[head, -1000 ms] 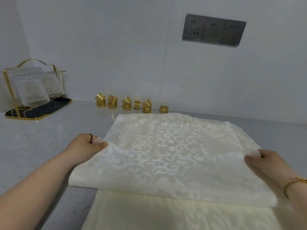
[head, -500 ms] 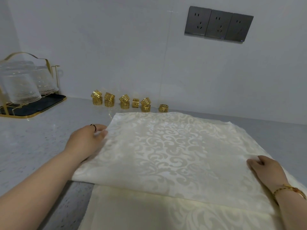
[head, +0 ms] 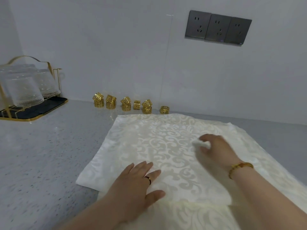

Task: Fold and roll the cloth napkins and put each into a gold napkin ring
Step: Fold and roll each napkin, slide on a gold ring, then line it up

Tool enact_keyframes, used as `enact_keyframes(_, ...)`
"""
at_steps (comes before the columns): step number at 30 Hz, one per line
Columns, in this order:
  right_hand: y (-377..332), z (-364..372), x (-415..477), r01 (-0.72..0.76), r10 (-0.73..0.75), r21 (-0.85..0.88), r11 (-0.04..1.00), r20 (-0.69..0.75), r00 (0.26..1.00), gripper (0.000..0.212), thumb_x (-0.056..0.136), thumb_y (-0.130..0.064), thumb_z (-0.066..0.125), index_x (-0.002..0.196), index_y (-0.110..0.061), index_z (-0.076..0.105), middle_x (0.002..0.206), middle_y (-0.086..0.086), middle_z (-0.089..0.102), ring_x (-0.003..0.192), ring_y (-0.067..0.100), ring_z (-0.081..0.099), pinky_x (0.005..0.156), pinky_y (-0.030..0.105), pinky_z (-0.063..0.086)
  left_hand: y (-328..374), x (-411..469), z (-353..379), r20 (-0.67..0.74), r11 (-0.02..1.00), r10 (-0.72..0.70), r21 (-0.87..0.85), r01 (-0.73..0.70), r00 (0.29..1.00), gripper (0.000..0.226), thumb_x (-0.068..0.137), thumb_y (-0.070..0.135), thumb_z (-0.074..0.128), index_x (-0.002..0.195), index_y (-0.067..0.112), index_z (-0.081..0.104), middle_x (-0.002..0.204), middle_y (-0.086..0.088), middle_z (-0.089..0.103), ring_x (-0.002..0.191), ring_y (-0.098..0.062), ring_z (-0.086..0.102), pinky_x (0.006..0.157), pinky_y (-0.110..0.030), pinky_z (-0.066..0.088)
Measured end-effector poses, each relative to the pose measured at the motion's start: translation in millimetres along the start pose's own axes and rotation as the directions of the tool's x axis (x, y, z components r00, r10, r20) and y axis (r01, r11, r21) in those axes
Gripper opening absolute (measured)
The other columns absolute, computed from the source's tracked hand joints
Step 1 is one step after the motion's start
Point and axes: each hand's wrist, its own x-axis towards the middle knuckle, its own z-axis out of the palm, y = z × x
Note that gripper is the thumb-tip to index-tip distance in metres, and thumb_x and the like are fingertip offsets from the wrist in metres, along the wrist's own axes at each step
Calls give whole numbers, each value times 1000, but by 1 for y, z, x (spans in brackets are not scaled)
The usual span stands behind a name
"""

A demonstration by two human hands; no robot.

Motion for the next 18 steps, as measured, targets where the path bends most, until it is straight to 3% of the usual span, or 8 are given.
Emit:
enact_keyframes(3,-39,21,12,149,-172,111,982,232,957,29,89,-21,54,117,-17,57,108,0,58,112,18,47,96,27,37,0,-1,0,5,1000,-29,-5,29,1000,135,22,79,-40,145,38,0,154,12,-9,140,-3,-13,106,-22,-15)
enact_keyframes(8,-56,33,28,71,-148,187,980,442,885,18,87,-25,57,103,-18,56,82,-12,45,89,13,47,88,27,40,0,0,0,5,999,-50,-2,50,999,137,20,77,-41,145,37,-3,154,12,-12,139,-3,-15,106,-24,-16)
enact_keyframes(10,-54,33,31,40,-118,176,984,462,879,5,86,-25,56,83,-24,53,90,-8,54,92,15,50,91,28,40,1,1,1,27,999,-49,6,49,998,135,20,77,-42,144,37,-6,154,12,-14,139,-4,-17,108,-28,-15)
enact_keyframes(12,-55,32,33,58,-115,140,988,446,888,22,87,-23,53,68,-27,45,103,-2,60,100,18,51,96,30,33,1,2,1,42,999,-51,8,51,998,135,20,76,-42,144,37,-8,154,11,-15,139,-5,-17,109,-30,-16)
enact_keyframes(15,-63,37,36,82,-114,100,992,385,916,26,89,-22,50,65,-28,41,106,-1,61,108,22,49,97,32,29,1,2,1,11,998,-58,31,58,998,135,20,69,-49,144,36,-8,154,11,-11,140,-5,-14,109,-31,-17)
enact_keyframes(18,-66,45,40,98,-108,47,994,354,929,14,91,-23,47,77,-23,46,94,-4,53,110,23,47,96,32,30,0,3,2,-39,997,-52,54,54,998,135,22,60,-54,145,37,-2,155,12,-4,141,-3,-9,107,-29,-18)
